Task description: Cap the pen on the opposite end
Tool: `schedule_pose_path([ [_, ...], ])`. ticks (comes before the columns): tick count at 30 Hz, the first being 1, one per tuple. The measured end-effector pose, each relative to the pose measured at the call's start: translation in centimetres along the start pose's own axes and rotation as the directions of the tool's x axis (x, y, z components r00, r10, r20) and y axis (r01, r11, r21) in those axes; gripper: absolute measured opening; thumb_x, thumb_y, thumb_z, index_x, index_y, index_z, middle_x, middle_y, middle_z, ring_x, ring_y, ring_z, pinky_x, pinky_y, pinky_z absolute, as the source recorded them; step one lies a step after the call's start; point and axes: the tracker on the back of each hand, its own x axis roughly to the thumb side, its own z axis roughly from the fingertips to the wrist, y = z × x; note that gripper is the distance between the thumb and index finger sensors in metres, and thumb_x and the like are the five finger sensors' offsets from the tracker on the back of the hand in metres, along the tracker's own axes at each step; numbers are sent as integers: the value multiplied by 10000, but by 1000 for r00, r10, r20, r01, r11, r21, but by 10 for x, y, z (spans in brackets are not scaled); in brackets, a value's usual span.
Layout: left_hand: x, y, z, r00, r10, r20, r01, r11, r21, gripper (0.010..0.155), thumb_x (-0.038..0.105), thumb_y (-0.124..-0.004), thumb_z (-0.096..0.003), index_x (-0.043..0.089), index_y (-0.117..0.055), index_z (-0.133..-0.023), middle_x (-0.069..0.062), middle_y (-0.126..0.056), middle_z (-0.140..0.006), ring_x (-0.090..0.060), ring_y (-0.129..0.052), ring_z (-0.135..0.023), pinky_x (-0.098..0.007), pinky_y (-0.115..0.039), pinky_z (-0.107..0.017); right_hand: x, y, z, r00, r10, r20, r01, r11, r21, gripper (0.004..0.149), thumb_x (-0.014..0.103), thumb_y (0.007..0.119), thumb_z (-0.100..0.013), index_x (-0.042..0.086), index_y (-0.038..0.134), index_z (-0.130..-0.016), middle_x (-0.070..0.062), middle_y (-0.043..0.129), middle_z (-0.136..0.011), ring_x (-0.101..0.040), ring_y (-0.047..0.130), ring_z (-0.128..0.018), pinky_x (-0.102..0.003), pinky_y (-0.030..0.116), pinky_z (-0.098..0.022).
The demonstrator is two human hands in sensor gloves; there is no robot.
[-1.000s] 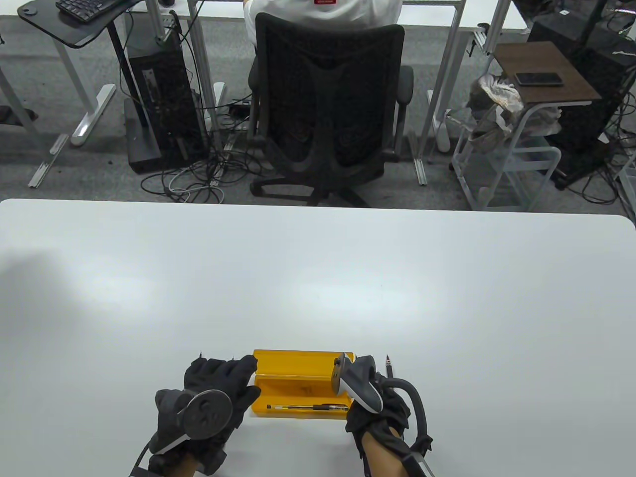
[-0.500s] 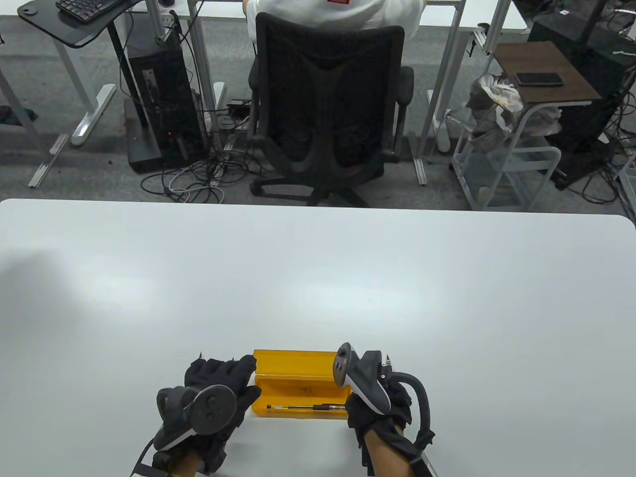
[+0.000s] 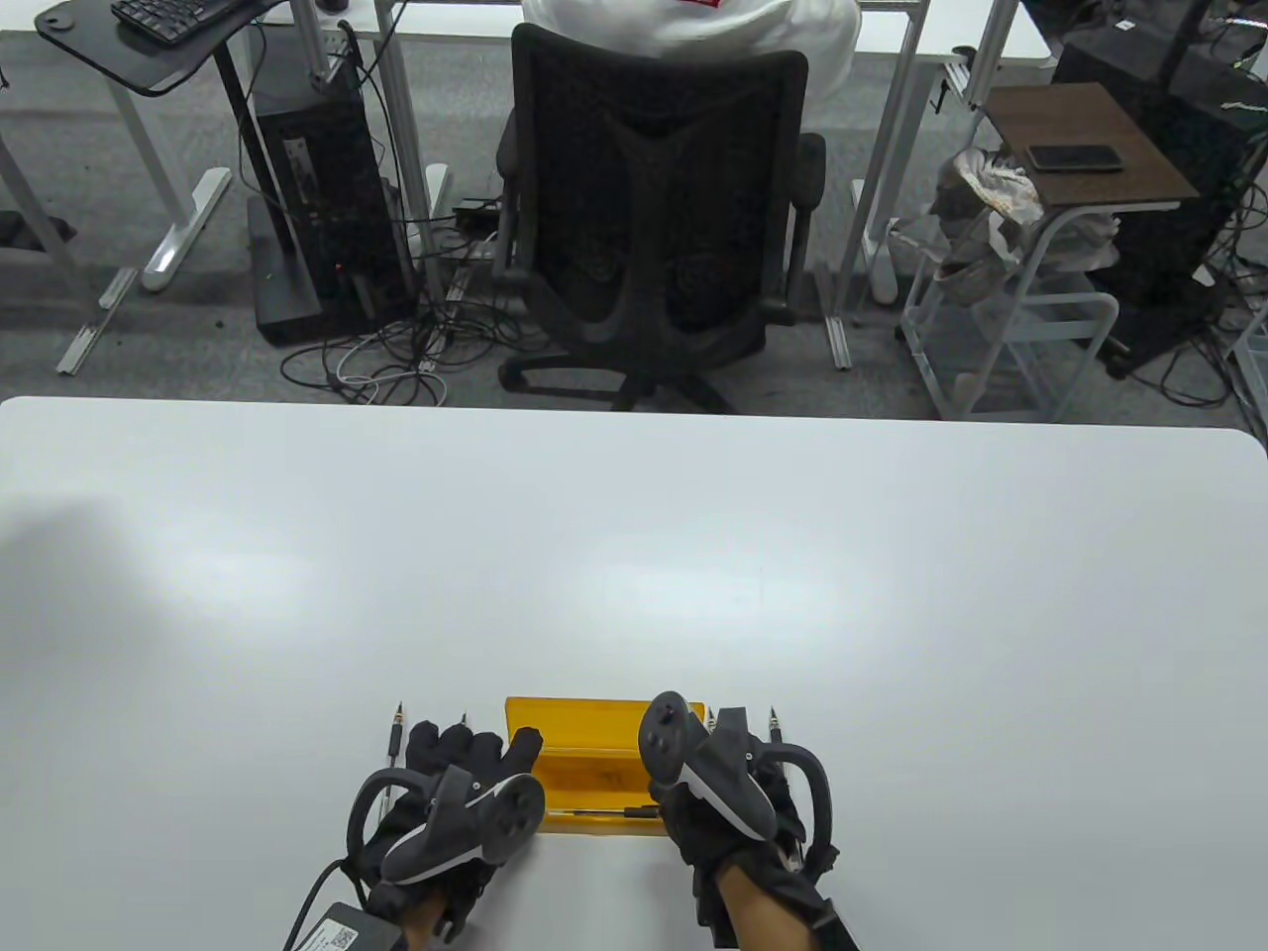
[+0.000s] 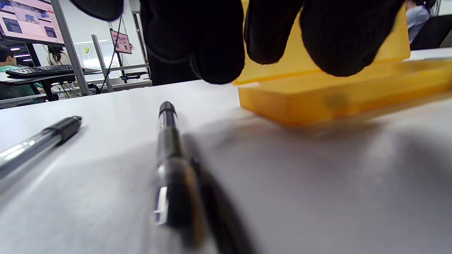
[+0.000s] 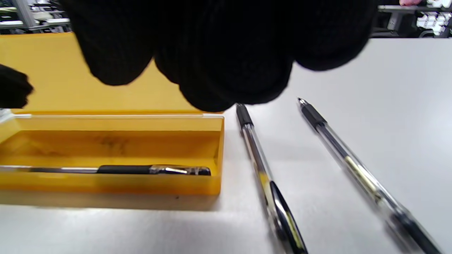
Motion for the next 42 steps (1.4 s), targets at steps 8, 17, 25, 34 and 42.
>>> schedule_pose_path([
  [8, -5, -2, -7, 994, 96, -55, -101, 991, -89, 750, 512, -807, -484, 233, -555, -1132, -207, -713, -1047, -444, -602, -923, -773, -368, -698, 24, 15, -3, 988, 81, 129, -77, 996, -38, 447, 424, 869, -374, 244, 917, -780, -35, 1003, -701, -191, 1004, -424, -438, 841, -394],
  [17, -11, -4, -13, 983, 158, -97, -175, 965, -196, 762, 517, -793, -489, 253, -497, -1140, -250, -655, -1073, -478, -541, -937, -793, -313, -690, 43, 43, -14, 953, 225, 203, -227, 974, -13, 396, 354, 860, -380, 294, 921, -766, -9, 983, -760, -205, 993, -502, -453, 827, -447],
  [25, -12, -5, -14, 978, 176, -111, -195, 961, -196, 759, 512, -801, -487, 255, -503, -1137, -254, -661, -1070, -478, -554, -930, -790, -320, -689, 43, 50, -14, 949, 235, 211, -231, 972, -47, 394, 346, 841, -373, 275, 929, -750, -16, 998, -708, -173, 1002, -438, -422, 844, -409],
  [34, -13, -5, -15, 973, 192, -129, -215, 957, -196, 756, 505, -820, -479, 263, -518, -1129, -256, -660, -1072, -478, -558, -929, -787, -324, -691, 48, 61, -9, 903, 369, 221, -323, 921, -219, 418, 336, 803, -396, 218, 906, -783, -56, 996, -694, -165, 1009, -384, -412, 857, -370],
  [42, -14, -7, -15, 970, 202, -138, -226, 956, -189, 753, 505, -821, -476, 274, -520, -1126, -259, -666, -1068, -478, -563, -925, -782, -328, -693, 47, 60, -14, 932, 307, 194, -275, 945, -177, 422, 361, 882, -355, 237, 914, -757, -39, 998, -691, -162, 998, -367, -405, 856, -364],
])
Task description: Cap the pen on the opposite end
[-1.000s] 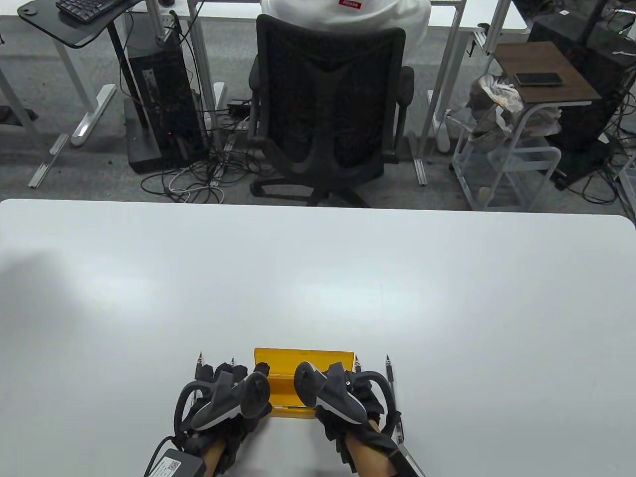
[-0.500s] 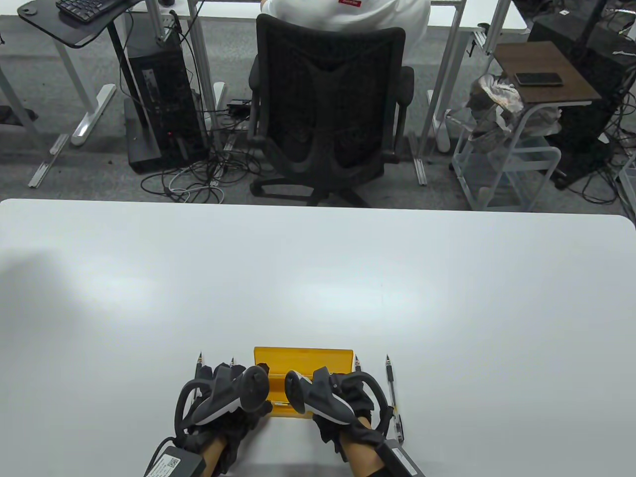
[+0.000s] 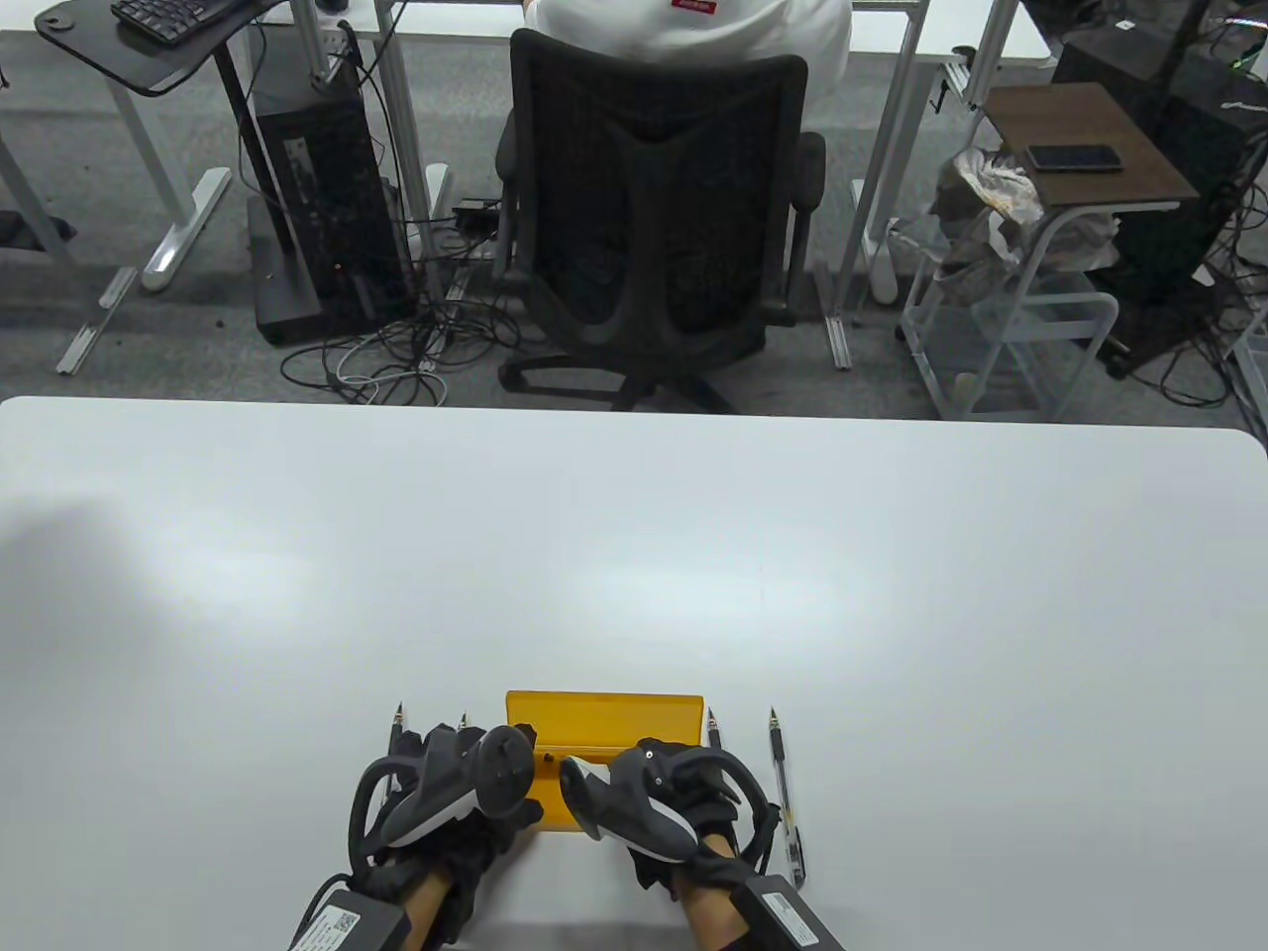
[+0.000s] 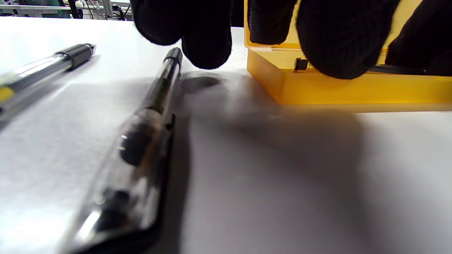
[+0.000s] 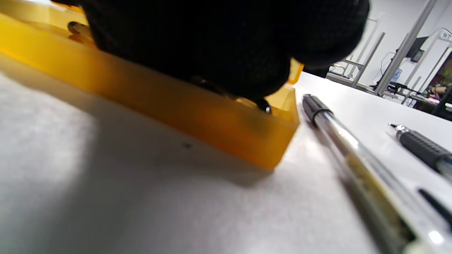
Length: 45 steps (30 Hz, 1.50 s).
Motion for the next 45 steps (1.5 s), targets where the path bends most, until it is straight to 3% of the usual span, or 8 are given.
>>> schedule_pose_path([
  [8, 0, 0, 0, 1000, -3, 4, 3, 1000, 10, 750, 512, -824, -473, 276, -532, -1123, -257, -666, -1069, -472, -565, -928, -779, -328, -698, -11, -6, 1, 999, -34, -3, 34, 997, 62, 404, 349, 819, -387, 258, 906, -771, -26, 987, -709, -141, 983, -376, -388, 843, -378],
  [12, -1, -1, -1, 1000, 7, 9, -7, 1000, 12, 752, 508, -828, -474, 271, -531, -1123, -251, -666, -1068, -467, -564, -930, -777, -327, -700, -31, -29, 9, 988, -147, -42, 145, 989, -31, 408, 353, 801, -393, 255, 906, -775, -28, 993, -700, -130, 985, -366, -380, 849, -367],
  [21, -2, 13, 16, 989, 121, 81, -132, 980, 152, 679, 502, -815, -483, 226, -657, -1083, -193, -766, -1004, -427, -664, -881, -762, -400, -689, -69, -48, 24, 783, -619, -62, 604, 780, -164, 410, 352, 799, -403, 227, 908, -778, -49, 998, -682, -131, 988, -340, -380, 853, -338],
  [25, -10, 29, 39, 865, 465, 188, -501, 816, 288, 618, 487, -830, -481, 169, -765, -1008, -147, -877, -902, -388, -776, -801, -724, -480, -680, -67, -51, 26, 704, -710, 6, 707, 700, -103, 409, 348, 802, -410, 215, 909, -782, -58, 996, -684, -134, 988, -338, -383, 853, -333],
  [31, -20, 22, 49, 393, 882, 260, -919, 371, 130, 688, 413, -888, -492, 139, -652, -1076, -151, -802, -971, -384, -715, -855, -725, -437, -701, -36, -59, 29, 706, -693, 145, 697, 717, 32, 408, 351, 798, -412, 216, 910, -780, -56, 1000, -678, -123, 991, -340, -375, 859, -334],
  [36, -25, 22, 48, 366, 884, 292, -930, 341, 134, 502, 341, -877, -503, 207, -768, -974, -71, -880, -884, -309, -789, -808, -693, -485, -711, -29, -60, 30, 658, -737, 151, 737, 672, 69, 414, 360, 788, -416, 224, 903, -789, -49, 998, -687, -127, 994, -349, -379, 860, -338],
  [41, -32, 29, 50, 328, 871, 365, -943, 281, 177, 489, 350, -870, -495, 221, -791, -960, -62, -902, -852, -278, -815, -782, -660, -515, -725, -34, -50, 24, 441, -896, 48, 850, 434, 299, 506, 372, 781, -433, 179, 813, -899, -110, 964, -771, -139, 992, -347, -386, 855, -333],
  [45, -35, 28, 52, 241, 892, 383, -968, 194, 158, 493, 349, -864, -508, 222, -774, -976, -60, -892, -867, -274, -808, -795, -657, -500, -740, -37, -41, 20, 311, -950, -5, 903, 294, 314, 468, 348, 743, -439, 168, 847, -858, -120, 996, -696, -113, 976, -277, -380, 857, -295],
])
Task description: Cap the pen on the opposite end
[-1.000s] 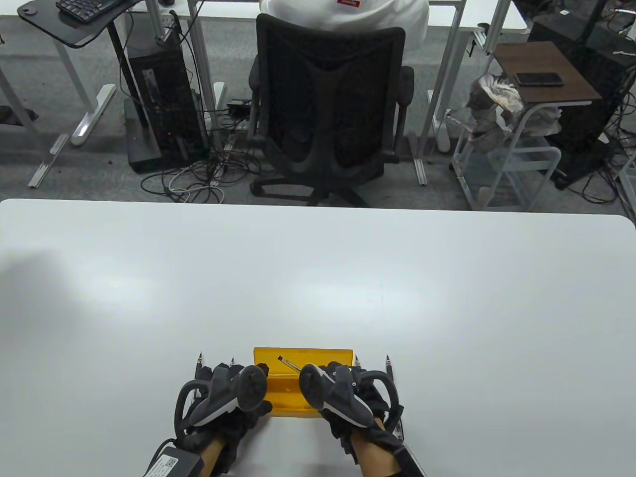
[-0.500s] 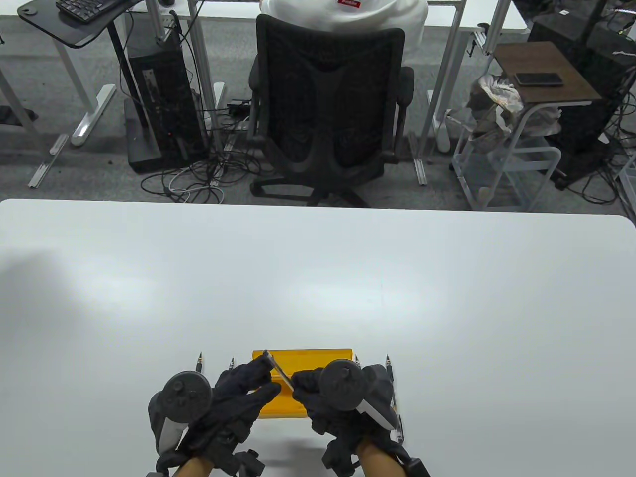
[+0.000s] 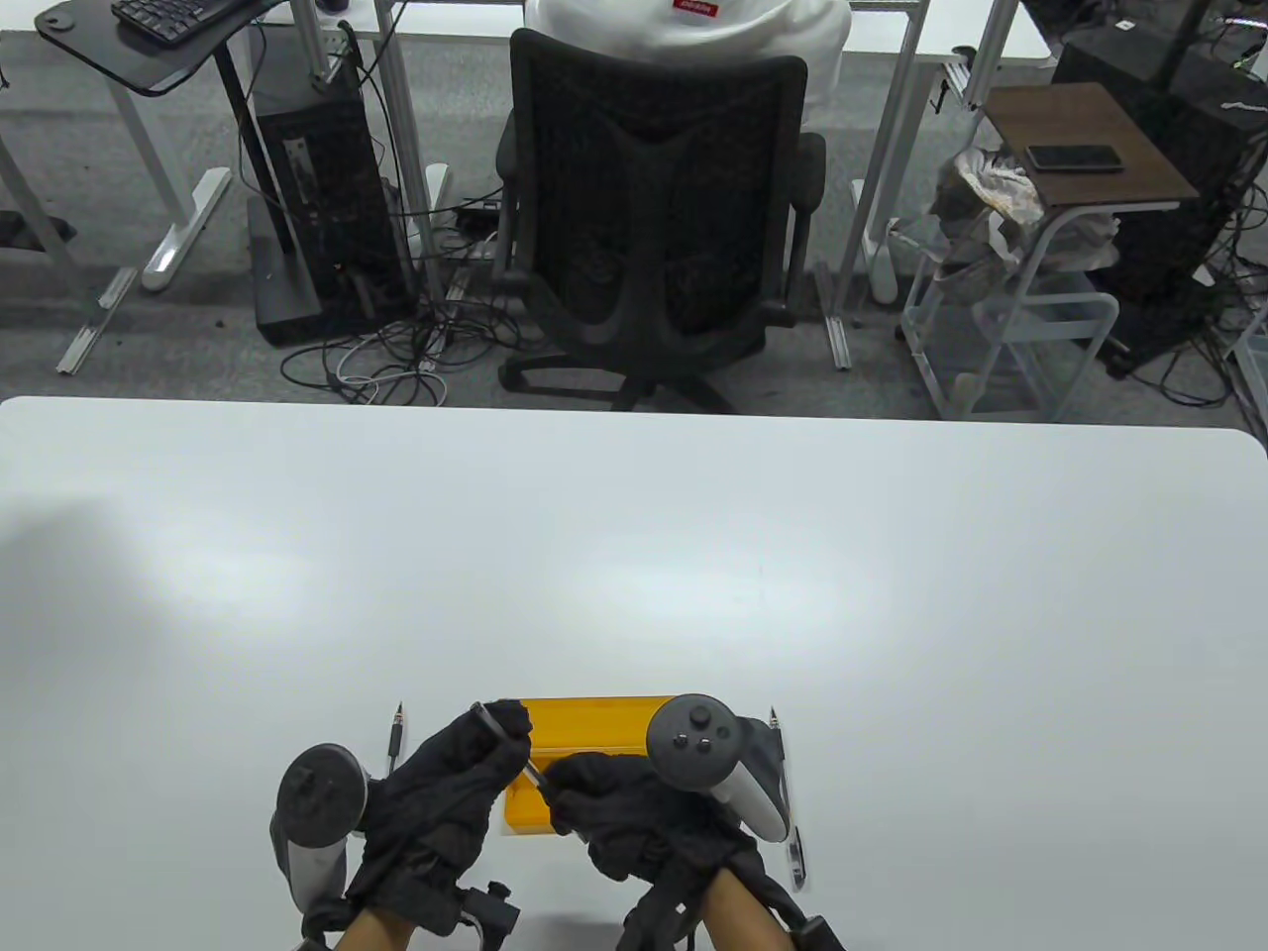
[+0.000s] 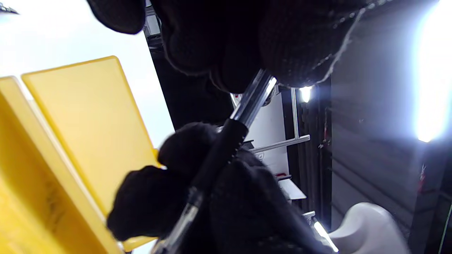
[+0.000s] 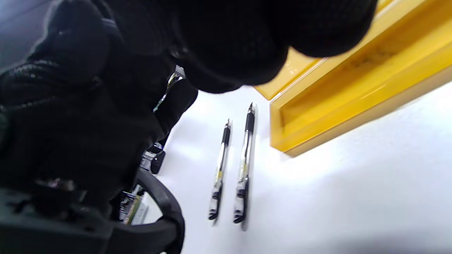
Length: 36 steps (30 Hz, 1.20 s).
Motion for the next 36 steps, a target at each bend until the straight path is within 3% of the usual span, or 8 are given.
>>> schedule_pose_path([
  [3, -1, 1, 0, 999, -32, 11, 32, 999, 12, 497, 360, -849, -517, 227, -759, -987, -49, -886, -880, -266, -805, -806, -651, -503, -743, -3, 5, -1, 996, -42, -79, 47, 997, 61, 497, 372, 686, -454, 143, 842, -866, -142, 992, -665, -118, 966, -270, -390, 848, -293],
  [9, -9, 4, 0, 994, 99, -49, -99, 995, 2, 501, 350, -827, -534, 238, -717, -1010, -54, -867, -925, -283, -791, -840, -654, -494, -746, 2, 5, 2, 994, 32, -100, -37, 998, -45, 499, 444, 660, -446, 150, 906, -765, -109, 1017, -508, -88, 952, -187, -371, 852, -239],
  [15, -3, -8, -3, 1000, -1, -28, -2, 996, -86, 605, 269, -801, -544, 223, -456, -1038, -83, -826, -985, -293, -828, -834, -622, -552, -728, -4, 1, 2, 984, 73, -164, -87, 993, -83, 531, 508, 668, -424, 147, 949, -694, -84, 1024, -393, -78, 942, -131, -363, 855, -205],
  [20, -1, -5, -2, 996, -91, -7, 91, 996, -8, 577, 302, -814, -527, 198, -522, -1014, -50, -917, -874, -248, -910, -716, -572, -623, -703, -4, 4, 2, 984, 105, -145, -118, 989, -89, 543, 518, 659, -424, 136, 961, -664, -14, 996, -323, -74, 948, -113, -357, 859, -201],
  [27, 9, 4, -6, 978, -202, 44, 197, 975, 98, 604, 338, -790, -520, 76, -547, -1006, -57, -964, -786, -206, -944, -585, -531, -672, -662, 14, 2, 5, 990, 123, -72, -135, 967, -217, 499, 499, 674, -422, 152, 988, -596, 1, 992, -282, -61, 947, -88, -343, 866, -191],
  [31, 8, 8, -9, 997, -75, -15, 77, 986, 146, 605, 329, -795, -521, 43, -570, -1003, -83, -983, -752, -224, -945, -546, -534, -668, -656, 30, 0, 8, 981, 190, -41, -194, 933, -304, 479, 477, 706, -421, 135, 995, -593, -1, 994, -268, -55, 948, -76, -336, 872, -187],
  [33, 4, 40, -10, 993, -113, -37, 118, 936, 333, 583, 310, -791, -533, 58, -555, -1002, -84, -959, -791, -229, -928, -533, -538, -664, -653, 28, -4, 15, 949, 303, -91, -316, 897, -310, 466, 482, 724, -410, 147, 995, -588, 0, 995, -267, -54, 952, -77, -330, 877, -195],
  [36, -19, 83, 1, 995, 19, -98, 21, 920, 392, 587, 323, -823, -531, 60, -585, -998, -84, -977, -778, -230, -940, -529, -539, -665, -650, 18, -26, 22, 963, 246, -108, -269, 890, -368, 470, 465, 719, -418, 145, 977, -645, -16, 999, -321, -78, 964, -127, -350, 870, -228],
])
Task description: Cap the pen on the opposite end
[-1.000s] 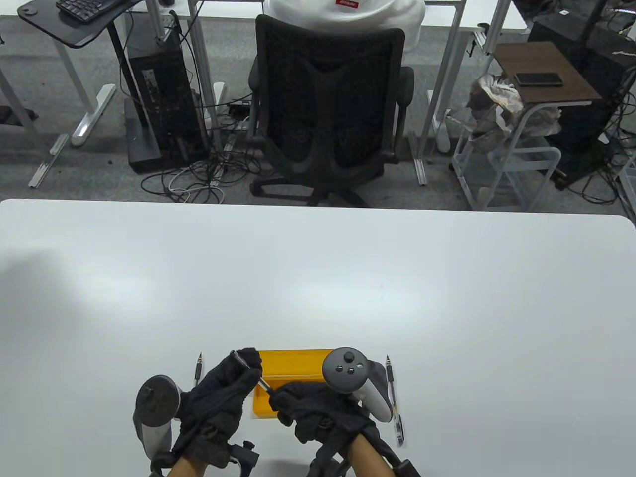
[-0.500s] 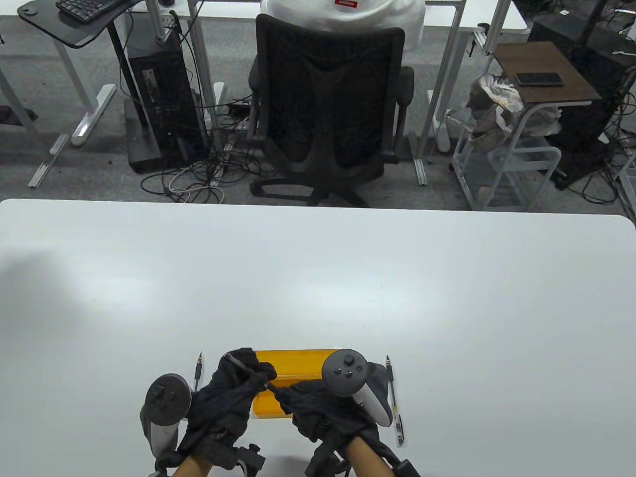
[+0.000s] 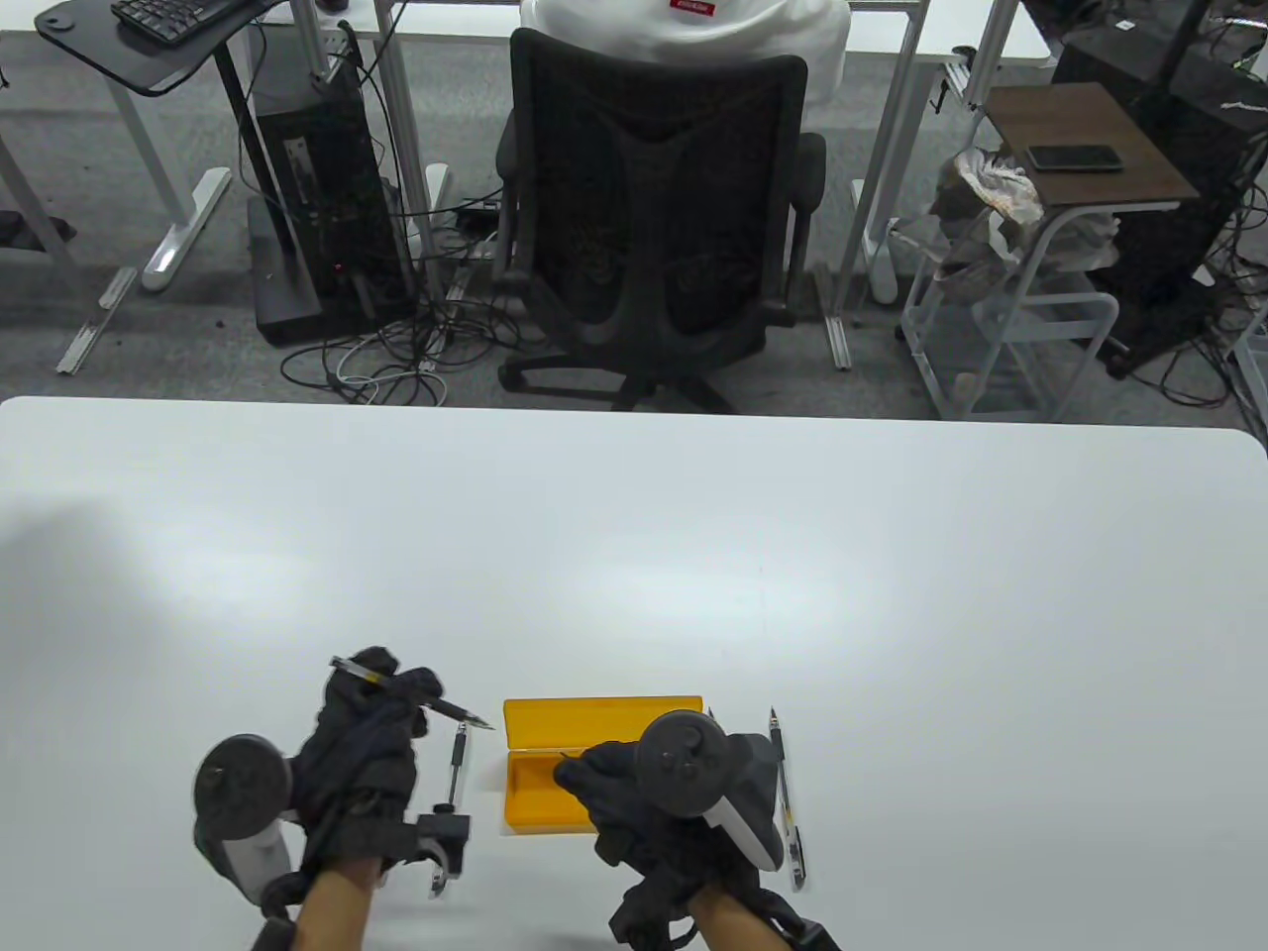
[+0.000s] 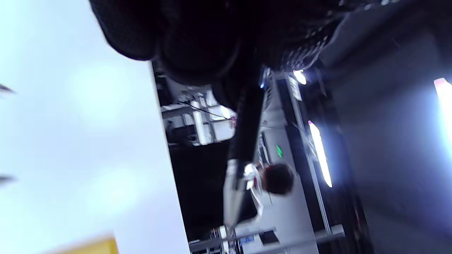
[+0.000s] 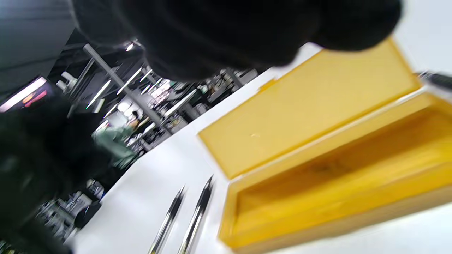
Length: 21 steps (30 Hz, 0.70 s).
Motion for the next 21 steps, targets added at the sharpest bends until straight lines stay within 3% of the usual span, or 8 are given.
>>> schedule_pose_path([
  [4, 6, 1, 5, 980, -152, 129, 154, 988, 0, 589, 358, -890, -516, 43, -687, -971, -85, -1015, -741, -238, -957, -524, -555, -666, -648, -19, -1, -11, 985, -150, -85, 148, 989, -25, 474, 331, 735, -436, 106, 869, -831, -78, 986, -534, -152, 998, -301, -409, 853, -325],
  [6, 15, -11, 7, 958, -213, 191, 222, 974, -30, 584, 368, -919, -508, 46, -731, -956, -92, -1023, -728, -254, -950, -531, -570, -652, -653, -25, 2, -9, 992, -84, -97, 83, 996, -23, 477, 292, 739, -436, 109, 846, -864, -92, 980, -600, -164, 1001, -350, -420, 850, -352],
  [9, 24, -28, 13, 921, -273, 279, 308, 947, -88, 557, 354, -938, -497, 60, -777, -941, -118, -1026, -719, -290, -931, -551, -602, -620, -660, -27, -1, -7, 998, -2, -68, -3, 997, -71, 480, 329, 772, -424, 128, 865, -849, -72, 1005, -587, -143, 1008, -334, -402, 860, -342],
  [12, 35, -46, 21, 773, -451, 446, 547, 830, -107, 516, 326, -914, -489, 84, -813, -933, -132, -1013, -733, -326, -900, -597, -636, -579, -671, -26, -4, -5, 997, -72, -36, 67, 990, -123, 474, 367, 805, -403, 129, 899, -801, -62, 1021, -536, -126, 1011, -296, -386, 868, -319],
  [14, 40, -62, 29, 544, -593, 594, 764, 642, -59, 488, 311, -866, -490, 112, -832, -934, -128, -994, -751, -337, -868, -652, -655, -548, -684, -24, -5, -4, 995, -97, 7, 97, 987, -128, 463, 348, 771, -411, 147, 891, -811, -65, 1009, -558, -134, 1005, -318, -395, 859, -332],
  [16, 42, -73, 35, 375, -649, 662, 866, 500, -1, 471, 312, -828, -494, 152, -837, -937, -108, -982, -771, -330, -853, -689, -659, -542, -692, -21, -2, -4, 995, -87, 43, 91, 991, -95, 461, 318, 742, -422, 176, 869, -842, -66, 989, -612, -149, 999, -365, -407, 849, -365],
  [18, 43, -80, 39, 326, -652, 684, 888, 459, 14, 464, 308, -815, -495, 167, -839, -936, -103, -973, -783, -330, -844, -705, -663, -533, -697, -19, 2, -3, 997, -56, 61, 61, 996, -70, 462, 292, 726, -431, 192, 850, -865, -72, 973, -654, -163, 995, -400, -420, 842, -384],
  [21, 44, -83, 41, 366, -631, 685, 872, 490, -15, 464, 298, -817, -495, 160, -838, -938, -114, -966, -786, -340, -834, -709, -672, -518, -699, -15, 8, -3, 996, 33, 79, -28, 998, -57, 462, 287, 721, -432, 206, 846, -869, -69, 966, -669, -169, 993, -421, -426, 837, -400],
])
